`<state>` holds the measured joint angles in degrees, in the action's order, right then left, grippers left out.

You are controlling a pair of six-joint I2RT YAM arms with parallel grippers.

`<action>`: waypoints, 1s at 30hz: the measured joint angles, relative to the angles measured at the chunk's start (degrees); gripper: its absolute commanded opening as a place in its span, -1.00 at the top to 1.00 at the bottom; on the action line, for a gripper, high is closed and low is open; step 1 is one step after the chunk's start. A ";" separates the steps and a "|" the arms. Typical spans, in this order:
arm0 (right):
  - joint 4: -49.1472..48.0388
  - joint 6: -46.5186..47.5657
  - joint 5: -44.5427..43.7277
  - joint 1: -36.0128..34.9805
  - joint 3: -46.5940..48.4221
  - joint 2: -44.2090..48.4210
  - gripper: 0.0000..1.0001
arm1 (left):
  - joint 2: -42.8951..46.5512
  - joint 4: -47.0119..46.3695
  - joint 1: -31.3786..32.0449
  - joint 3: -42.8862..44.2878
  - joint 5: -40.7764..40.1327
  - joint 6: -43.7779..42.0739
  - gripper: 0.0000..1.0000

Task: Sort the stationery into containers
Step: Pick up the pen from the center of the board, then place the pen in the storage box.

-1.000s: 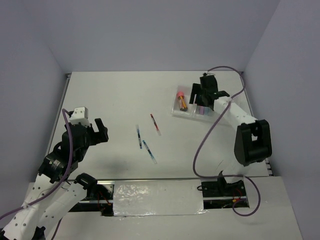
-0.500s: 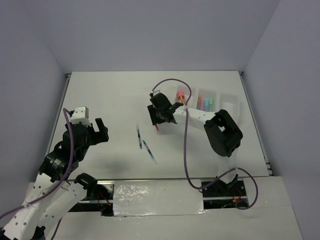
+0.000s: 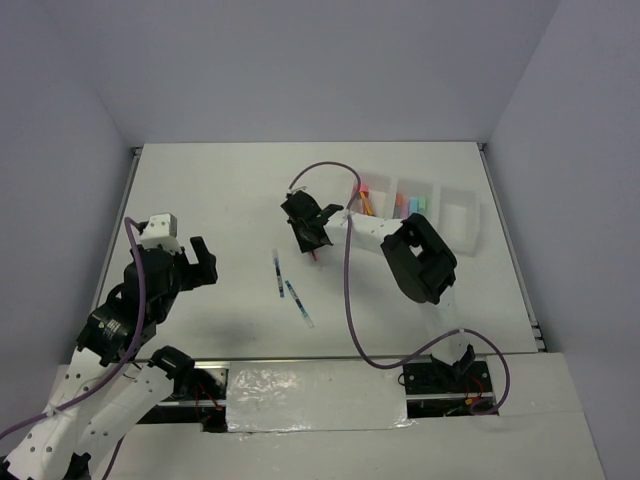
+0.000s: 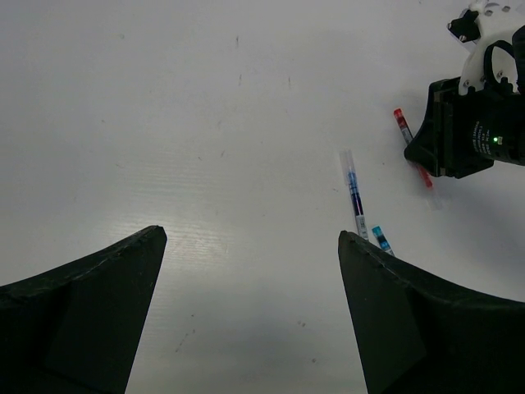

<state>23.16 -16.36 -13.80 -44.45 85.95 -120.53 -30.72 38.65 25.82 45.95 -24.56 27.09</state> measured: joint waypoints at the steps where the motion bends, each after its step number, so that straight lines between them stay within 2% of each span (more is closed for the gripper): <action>1: 0.15 -0.11 -0.20 -0.09 0.00 0.00 0.97 | 0.02 -0.02 0.00 0.00 0.04 0.00 -0.99; 5: -1.07 -0.20 -0.22 -0.57 -1.11 0.55 1.00 | 0.13 -0.09 0.00 0.00 0.22 0.00 -0.99; 7: -4.57 -0.24 3.26 -0.52 -5.60 3.41 1.00 | 0.24 -0.11 0.00 0.00 0.24 0.00 -0.99; 12: -9.22 -2.10 12.15 2.75 -23.28 20.81 1.00 | 0.55 -0.09 0.02 0.00 0.20 0.04 -0.99; 15: -9.07 -2.91 11.52 13.00 -29.09 35.41 1.00 | 1.33 -0.11 0.31 0.00 0.24 0.02 -0.99; 19: -8.79 -3.06 5.51 31.23 -28.04 44.94 1.00 | 1.81 -0.13 0.59 0.00 0.22 0.02 -0.99; 22: -7.06 -2.82 2.36 40.11 -27.30 44.15 1.00 | 1.81 -0.13 0.68 0.00 0.22 0.02 -0.99; 25: -3.80 -2.62 -1.07 46.18 -24.87 39.43 1.00 | 1.84 -0.13 1.03 0.00 0.22 0.02 -0.99; 30: -0.74 -2.51 -5.11 50.82 -17.53 29.73 1.00 | 1.84 -0.13 2.78 0.00 0.17 0.04 -0.99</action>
<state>22.41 -18.87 -18.92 6.37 68.42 -90.80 -28.88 38.52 28.60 45.95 -24.38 27.14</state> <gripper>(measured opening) 0.036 0.993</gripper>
